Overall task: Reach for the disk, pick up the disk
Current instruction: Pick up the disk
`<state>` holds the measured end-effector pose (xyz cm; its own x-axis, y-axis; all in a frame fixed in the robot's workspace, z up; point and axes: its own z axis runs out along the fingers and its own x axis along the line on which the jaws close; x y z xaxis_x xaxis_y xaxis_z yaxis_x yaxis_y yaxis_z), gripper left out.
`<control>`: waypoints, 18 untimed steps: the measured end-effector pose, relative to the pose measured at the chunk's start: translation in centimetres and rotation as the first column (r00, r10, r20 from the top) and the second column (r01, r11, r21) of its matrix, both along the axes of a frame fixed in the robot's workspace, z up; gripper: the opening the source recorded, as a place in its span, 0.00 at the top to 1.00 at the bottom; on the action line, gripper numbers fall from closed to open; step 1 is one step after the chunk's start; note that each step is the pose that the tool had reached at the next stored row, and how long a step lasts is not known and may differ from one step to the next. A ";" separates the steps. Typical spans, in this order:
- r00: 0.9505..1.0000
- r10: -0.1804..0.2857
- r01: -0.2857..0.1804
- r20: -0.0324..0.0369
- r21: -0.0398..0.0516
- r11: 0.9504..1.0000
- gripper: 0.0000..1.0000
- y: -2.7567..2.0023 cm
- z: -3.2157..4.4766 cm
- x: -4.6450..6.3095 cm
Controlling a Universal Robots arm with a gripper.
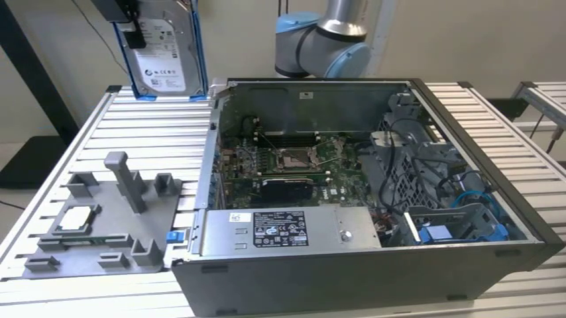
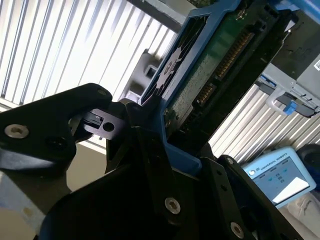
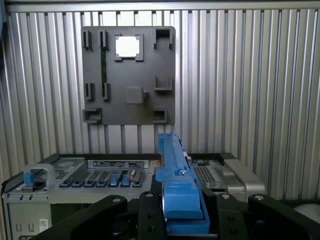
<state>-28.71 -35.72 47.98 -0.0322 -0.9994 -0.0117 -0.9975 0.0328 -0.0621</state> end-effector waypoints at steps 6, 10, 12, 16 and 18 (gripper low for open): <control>1.000 0.000 0.000 0.000 0.000 1.000 1.00 -0.01 0.00 1.8; 1.000 0.000 0.000 0.000 0.000 1.000 1.00 -0.02 0.00 2.9; 1.000 0.000 0.000 0.000 0.000 1.000 1.00 -0.03 0.00 3.4; 1.000 0.000 0.000 0.000 0.000 1.000 1.00 -0.03 0.00 4.4; 1.000 0.000 0.000 0.000 0.000 1.000 1.00 -0.03 0.00 4.9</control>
<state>-23.76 -35.75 47.98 -0.0322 -0.9994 -0.0117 -0.9976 0.0329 -0.0618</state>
